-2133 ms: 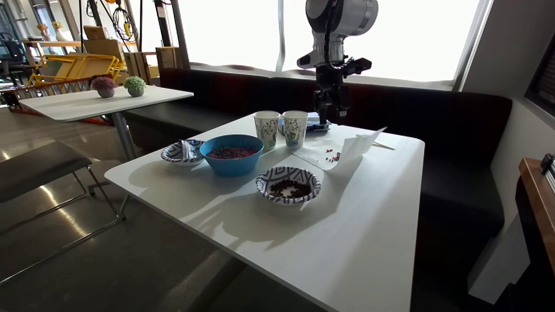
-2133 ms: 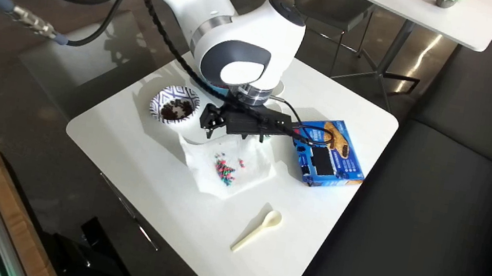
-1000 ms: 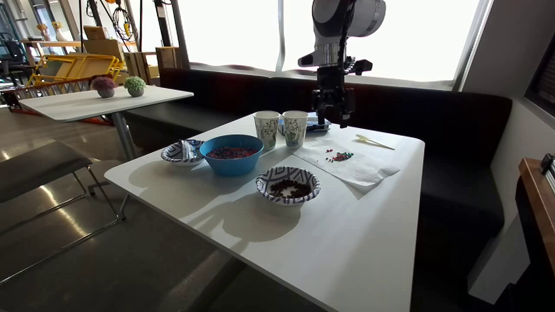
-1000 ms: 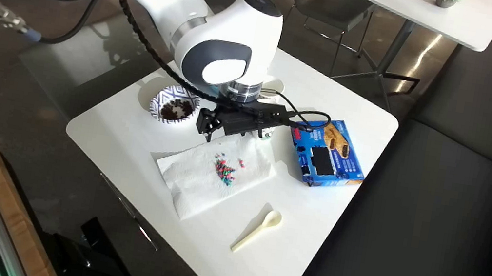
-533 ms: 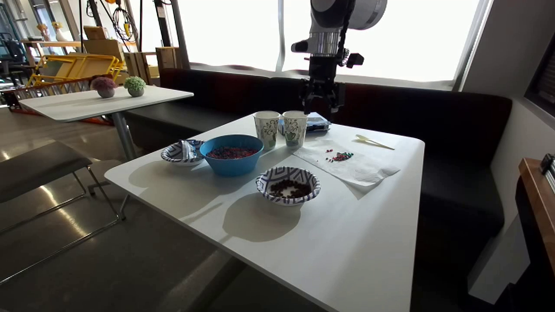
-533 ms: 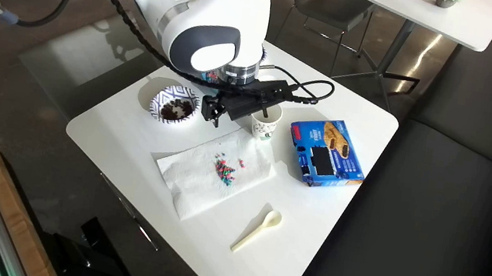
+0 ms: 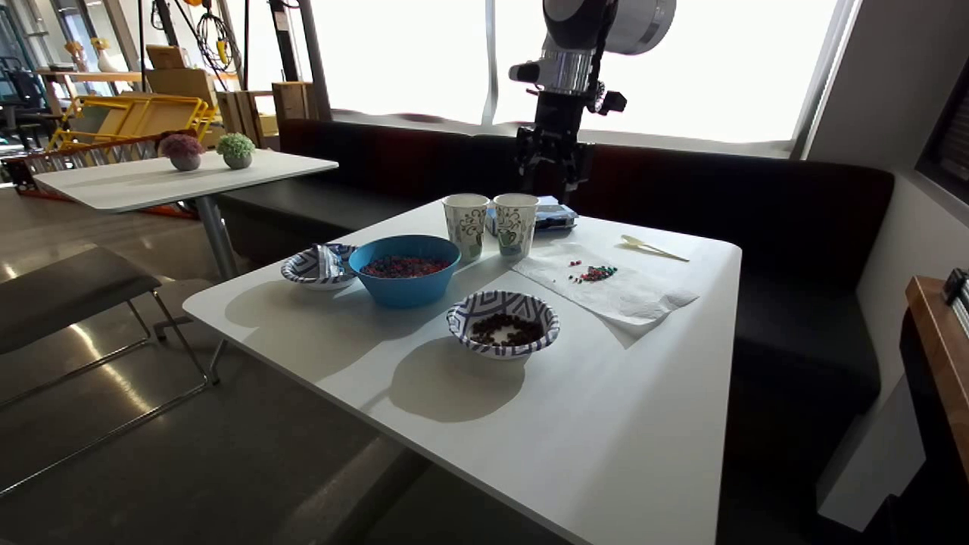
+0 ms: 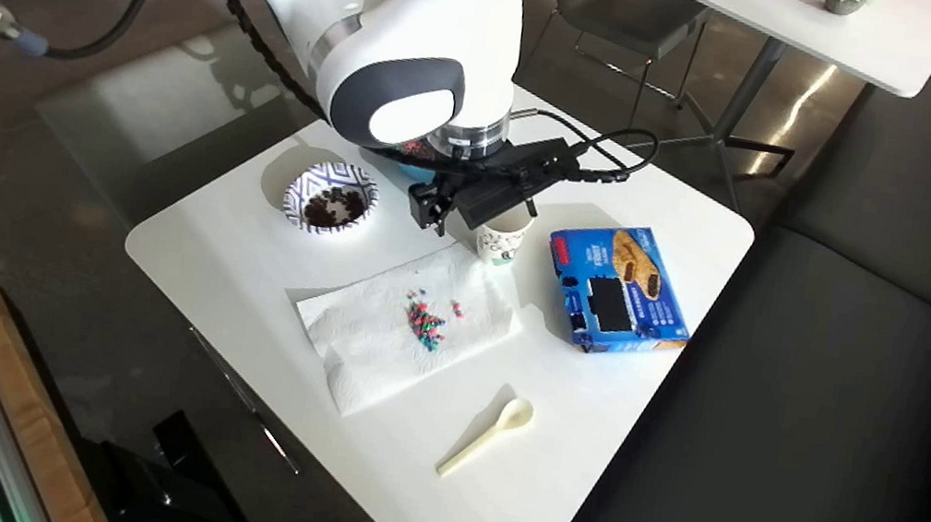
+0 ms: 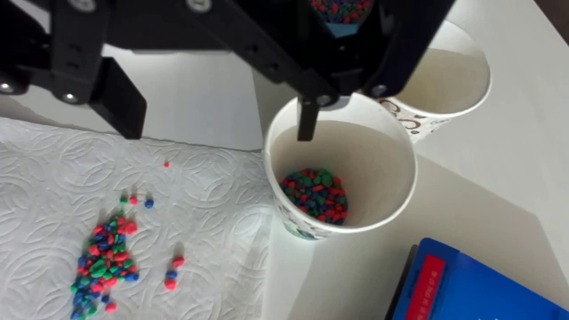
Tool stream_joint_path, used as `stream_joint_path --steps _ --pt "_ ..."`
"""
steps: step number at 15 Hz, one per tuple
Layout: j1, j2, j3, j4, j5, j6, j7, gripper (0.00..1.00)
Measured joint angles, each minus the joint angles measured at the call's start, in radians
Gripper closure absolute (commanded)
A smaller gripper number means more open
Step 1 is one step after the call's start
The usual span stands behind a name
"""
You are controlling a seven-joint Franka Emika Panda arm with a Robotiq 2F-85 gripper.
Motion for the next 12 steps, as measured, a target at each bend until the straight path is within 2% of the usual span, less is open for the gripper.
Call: stream_joint_path --steps 1,4,8,10,12 --pt "-0.007 0.009 0.002 0.006 0.005 0.005 -0.013 0.50" --pt "-0.032 0.037 0.012 0.024 0.025 0.023 -0.065 0.52" --pt "-0.075 0.074 0.046 0.053 0.057 0.037 -0.151 0.45" --pt "-0.094 0.091 0.064 0.068 0.070 0.037 -0.191 0.46" --pt "-0.107 0.109 0.076 0.083 0.078 0.037 -0.227 0.52"
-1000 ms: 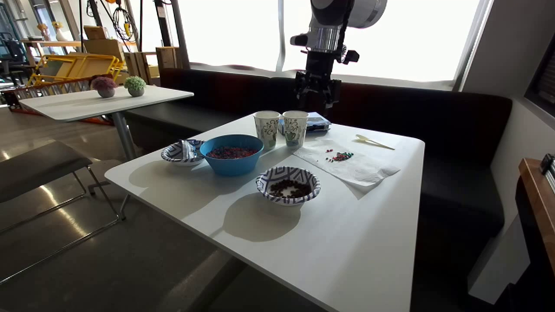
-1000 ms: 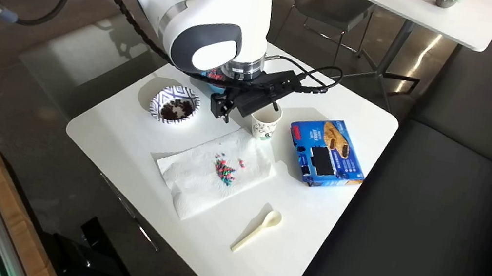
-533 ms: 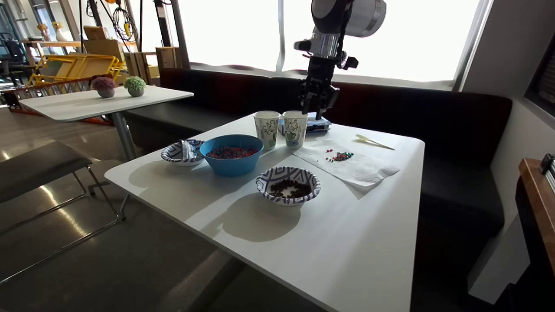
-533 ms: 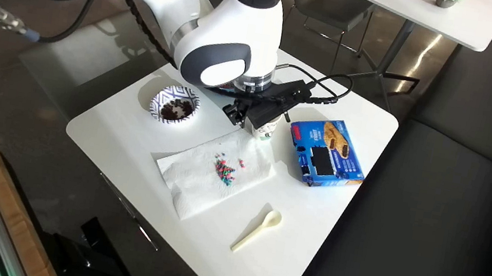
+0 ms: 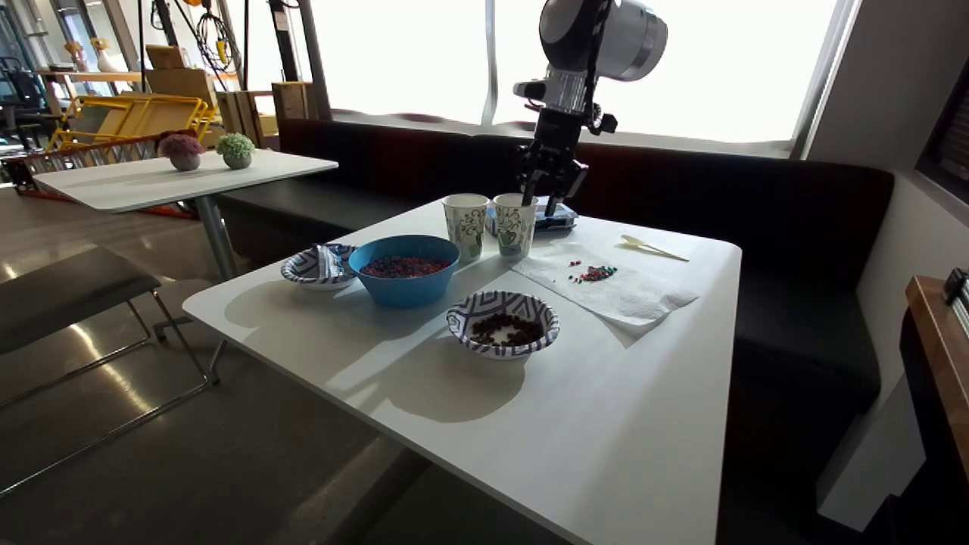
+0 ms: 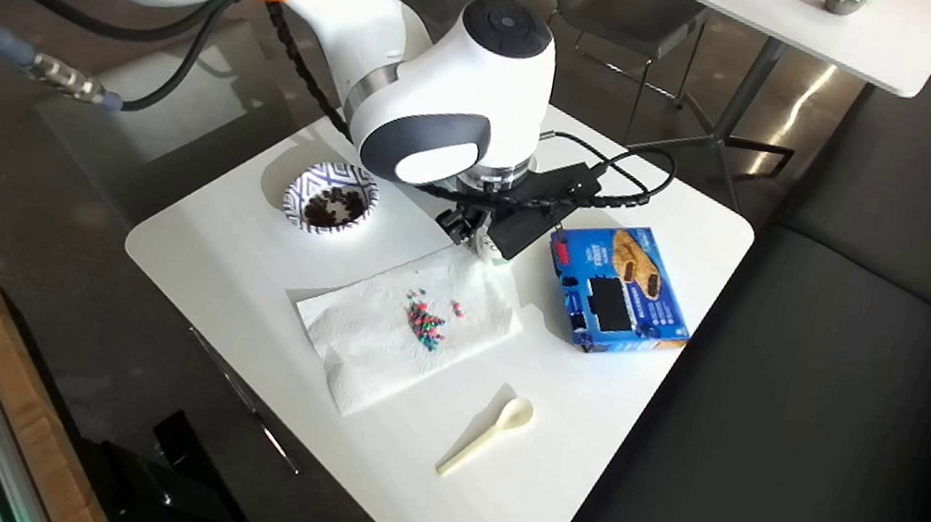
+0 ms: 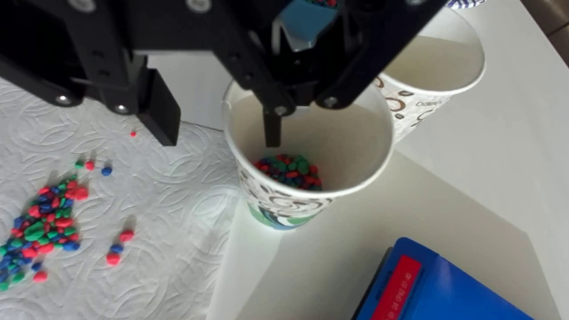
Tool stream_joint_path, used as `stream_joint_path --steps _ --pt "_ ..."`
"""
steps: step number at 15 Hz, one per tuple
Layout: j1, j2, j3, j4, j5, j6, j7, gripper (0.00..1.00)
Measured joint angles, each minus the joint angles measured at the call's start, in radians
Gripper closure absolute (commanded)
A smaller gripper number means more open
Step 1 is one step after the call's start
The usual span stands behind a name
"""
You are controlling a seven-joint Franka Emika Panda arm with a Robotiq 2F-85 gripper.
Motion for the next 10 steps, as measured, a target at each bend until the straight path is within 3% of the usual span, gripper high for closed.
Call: stream_joint_path --steps 2,3,6,10 --pt "-0.008 0.016 0.008 0.012 0.003 0.000 -0.025 0.77" --pt "-0.010 0.022 0.009 0.018 0.003 0.000 -0.035 0.77" --pt "-0.011 0.037 0.011 0.034 0.003 0.000 -0.052 1.00" --pt "-0.010 0.050 0.011 0.065 0.003 0.000 -0.055 0.99"
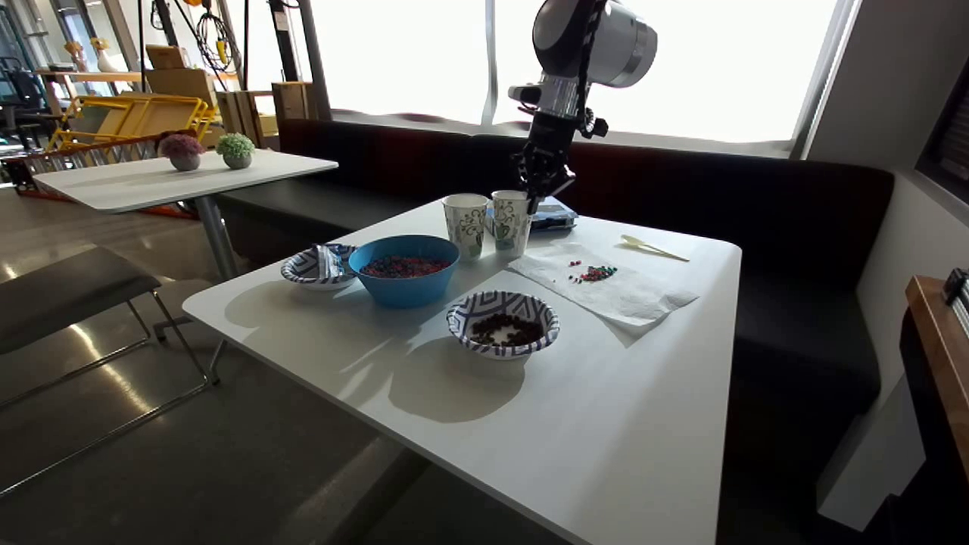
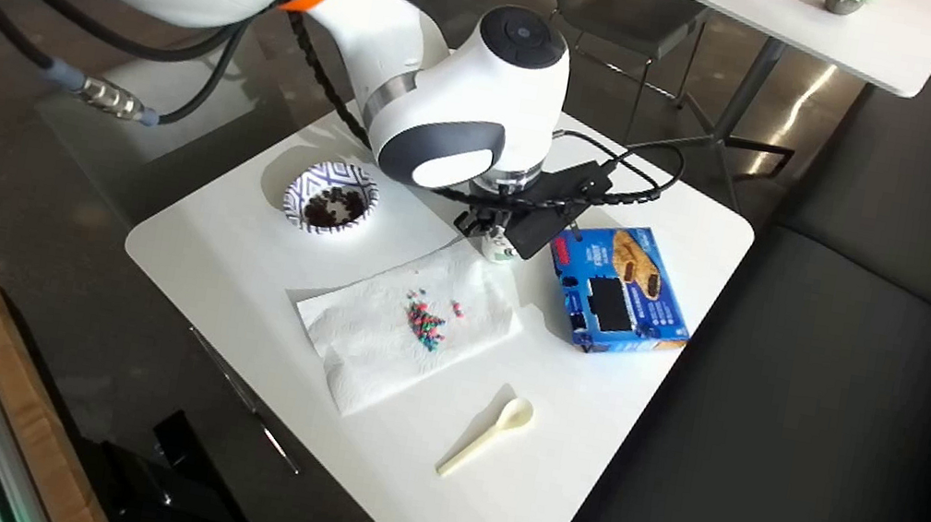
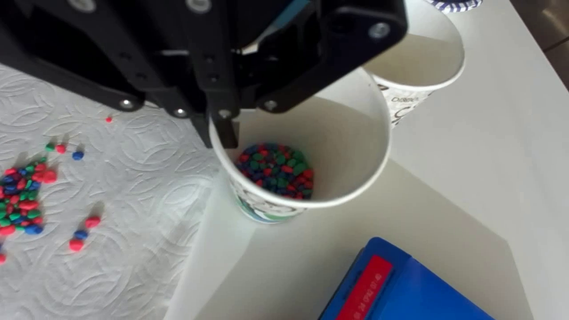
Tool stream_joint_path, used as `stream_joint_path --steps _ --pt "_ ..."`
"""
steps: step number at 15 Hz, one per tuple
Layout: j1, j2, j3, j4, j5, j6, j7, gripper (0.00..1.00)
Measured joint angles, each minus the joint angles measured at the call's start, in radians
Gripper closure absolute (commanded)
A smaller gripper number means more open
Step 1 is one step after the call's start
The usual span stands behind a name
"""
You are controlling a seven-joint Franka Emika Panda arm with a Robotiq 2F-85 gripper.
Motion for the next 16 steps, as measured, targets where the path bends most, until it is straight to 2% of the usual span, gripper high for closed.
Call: stream_joint_path --steps 14,15,16 --pt "0.034 0.126 -0.035 0.219 -0.020 -0.058 0.000 0.99" --pt "0.038 0.128 -0.040 0.227 -0.023 -0.070 0.001 0.71" --pt "0.044 0.129 -0.046 0.233 -0.027 -0.085 0.002 0.69"
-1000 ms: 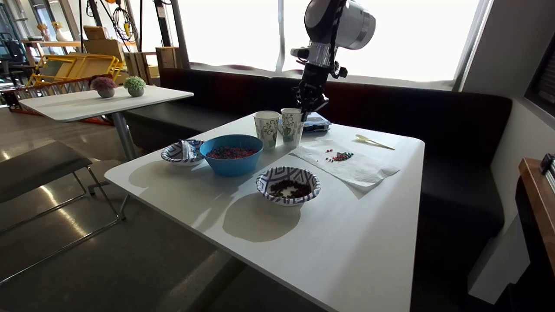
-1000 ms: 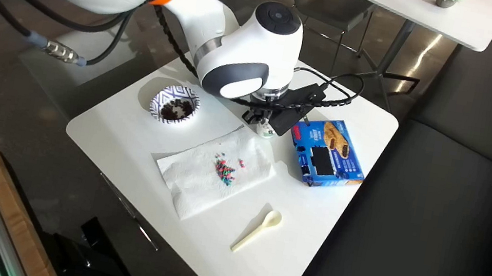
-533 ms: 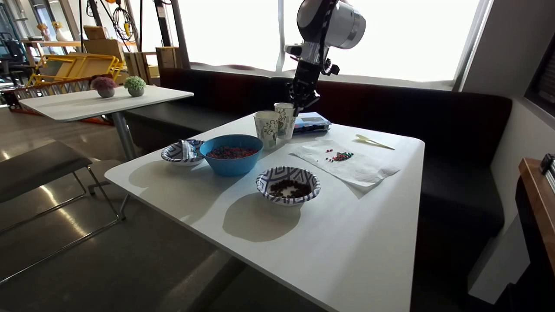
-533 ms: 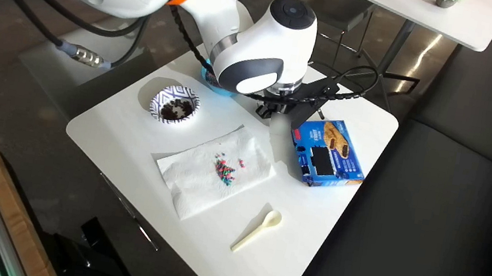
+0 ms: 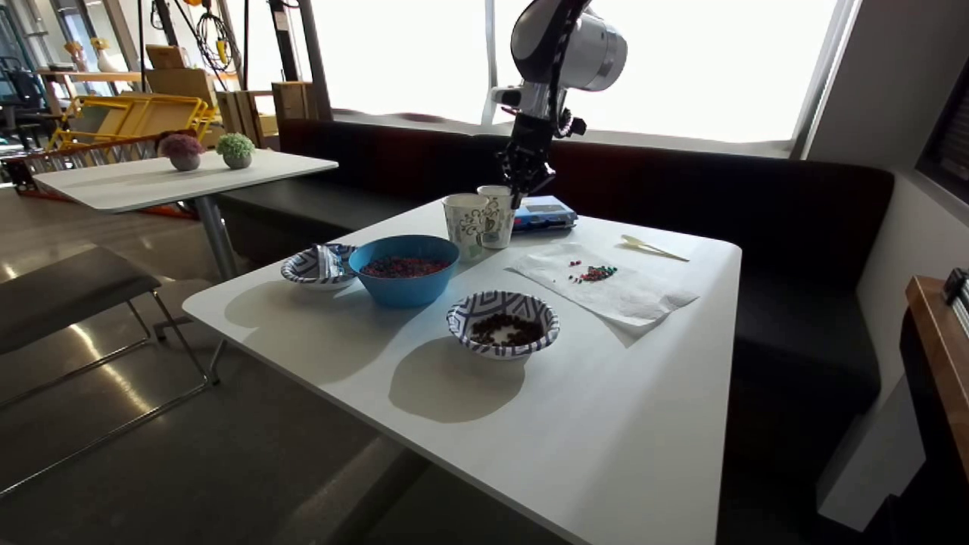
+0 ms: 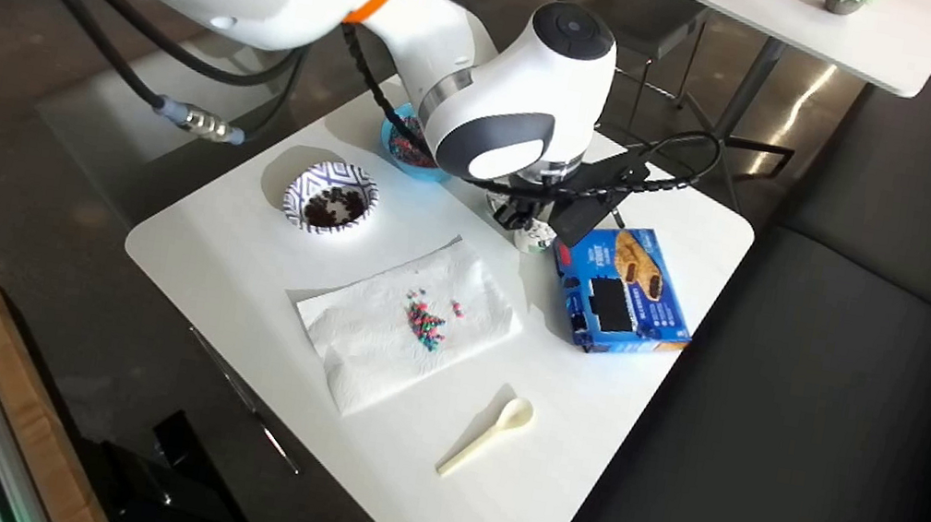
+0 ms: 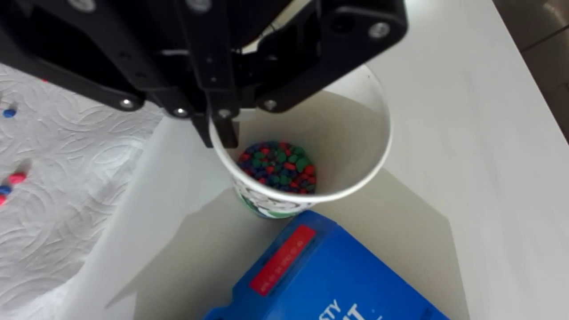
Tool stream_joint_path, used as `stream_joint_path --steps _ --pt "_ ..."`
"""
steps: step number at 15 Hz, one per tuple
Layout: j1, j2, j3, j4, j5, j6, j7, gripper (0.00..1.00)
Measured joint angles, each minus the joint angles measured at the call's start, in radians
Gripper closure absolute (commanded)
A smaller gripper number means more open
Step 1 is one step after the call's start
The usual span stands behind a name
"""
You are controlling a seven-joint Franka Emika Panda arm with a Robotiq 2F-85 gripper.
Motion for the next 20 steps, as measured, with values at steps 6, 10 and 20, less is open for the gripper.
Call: stream_joint_path --steps 6,10,20 --pt "0.031 -0.006 -0.022 0.010 -0.005 -0.064 0.033 0.26" --pt "0.060 -0.050 -0.030 -0.025 -0.008 -0.033 0.085 0.00" --pt "0.154 -0.278 -0.142 -0.444 -0.074 0.110 0.484 0.00"
